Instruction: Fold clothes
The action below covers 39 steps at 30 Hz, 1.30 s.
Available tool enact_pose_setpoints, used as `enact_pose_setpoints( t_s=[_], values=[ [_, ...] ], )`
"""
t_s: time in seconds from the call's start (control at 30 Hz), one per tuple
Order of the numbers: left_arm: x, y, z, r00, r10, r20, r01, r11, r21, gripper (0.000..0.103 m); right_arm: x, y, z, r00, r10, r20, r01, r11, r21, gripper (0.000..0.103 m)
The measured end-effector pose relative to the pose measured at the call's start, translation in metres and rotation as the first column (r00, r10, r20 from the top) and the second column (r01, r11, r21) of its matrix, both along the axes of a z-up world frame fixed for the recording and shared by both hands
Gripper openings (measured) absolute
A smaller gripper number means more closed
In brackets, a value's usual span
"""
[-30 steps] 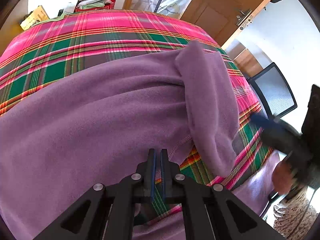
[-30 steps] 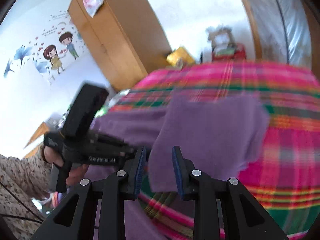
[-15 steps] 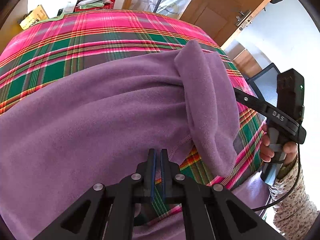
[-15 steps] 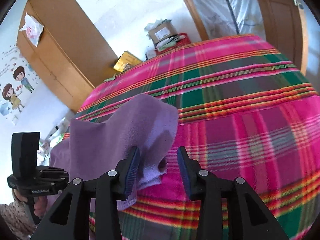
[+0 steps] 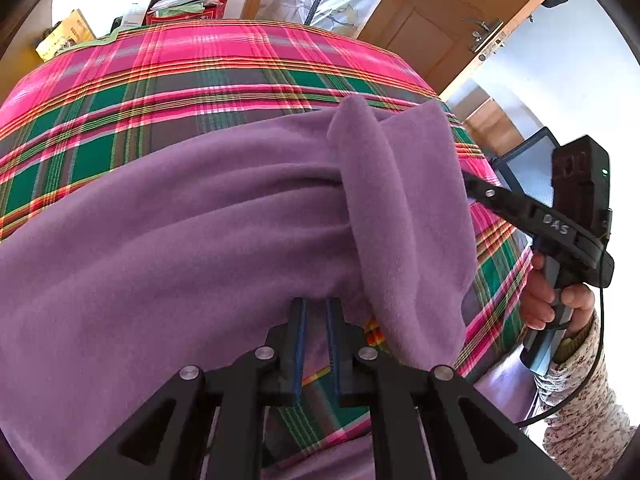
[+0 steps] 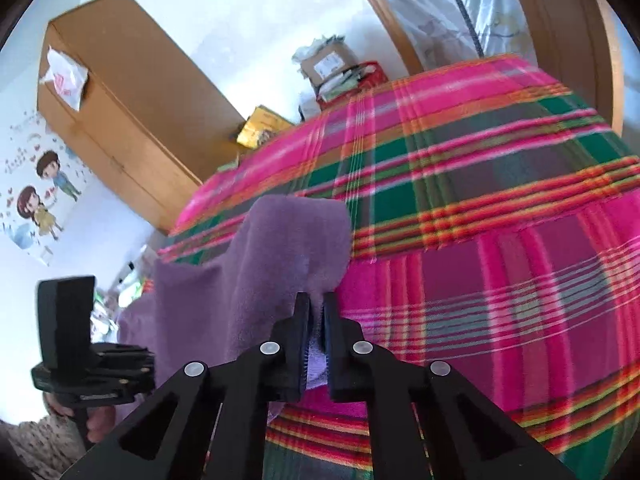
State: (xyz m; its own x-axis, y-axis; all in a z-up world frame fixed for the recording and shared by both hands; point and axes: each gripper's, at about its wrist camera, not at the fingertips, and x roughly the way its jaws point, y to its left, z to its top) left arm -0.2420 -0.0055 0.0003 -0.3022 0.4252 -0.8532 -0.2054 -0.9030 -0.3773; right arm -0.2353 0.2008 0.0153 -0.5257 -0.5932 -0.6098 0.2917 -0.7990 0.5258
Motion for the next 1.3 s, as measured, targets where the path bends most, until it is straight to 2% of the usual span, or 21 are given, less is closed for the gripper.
enact_pose_setpoints(
  t_s=[0.27, 0.47, 0.7, 0.93, 1.3],
  values=[
    [-0.004, 0.008, 0.003, 1.0, 0.001, -0.003, -0.001, 1.0, -0.006, 0.01, -0.002, 0.04, 0.023, 0.989, -0.136, -0.065, 0.138, 0.99, 0.025, 0.006],
    [-0.014, 0.014, 0.011, 0.999, -0.006, -0.032, 0.005, 1.0, -0.013, 0.01, -0.003, 0.08, 0.035, 0.958, -0.266, -0.111, 0.276, 0.958, 0.084, 0.006],
    [-0.029, 0.009, 0.006, 0.999, 0.036, -0.024, -0.036, 0.999, -0.009, 0.01, -0.008, 0.122, 0.042, 0.905, -0.393, -0.166, 0.421, 0.882, 0.209, 0.006],
    [-0.04, 0.012, -0.001, 1.0, 0.026, -0.006, -0.027, 0.999, -0.033, 0.011, -0.026, 0.154, 0.034, 0.855, -0.487, -0.178, 0.518, 0.793, 0.319, 0.006],
    [-0.047, 0.008, -0.002, 1.0, 0.019, 0.007, -0.019, 0.999, -0.03, 0.011, -0.045, 0.197, 0.029, 0.739, -0.636, -0.223, 0.665, 0.634, 0.395, 0.006]
  ],
)
